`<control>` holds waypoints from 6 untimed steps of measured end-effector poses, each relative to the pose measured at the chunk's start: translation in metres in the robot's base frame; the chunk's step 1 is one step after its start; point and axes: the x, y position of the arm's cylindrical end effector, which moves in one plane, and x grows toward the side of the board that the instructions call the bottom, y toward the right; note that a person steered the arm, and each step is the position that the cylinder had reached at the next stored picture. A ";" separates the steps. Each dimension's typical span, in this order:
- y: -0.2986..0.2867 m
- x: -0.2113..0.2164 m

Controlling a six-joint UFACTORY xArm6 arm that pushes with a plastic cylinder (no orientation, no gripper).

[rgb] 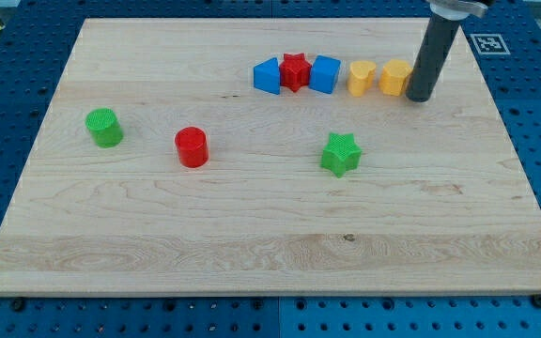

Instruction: Slide the green star up a bit

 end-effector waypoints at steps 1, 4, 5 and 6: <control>0.002 0.028; -0.022 0.137; -0.058 0.143; -0.096 0.131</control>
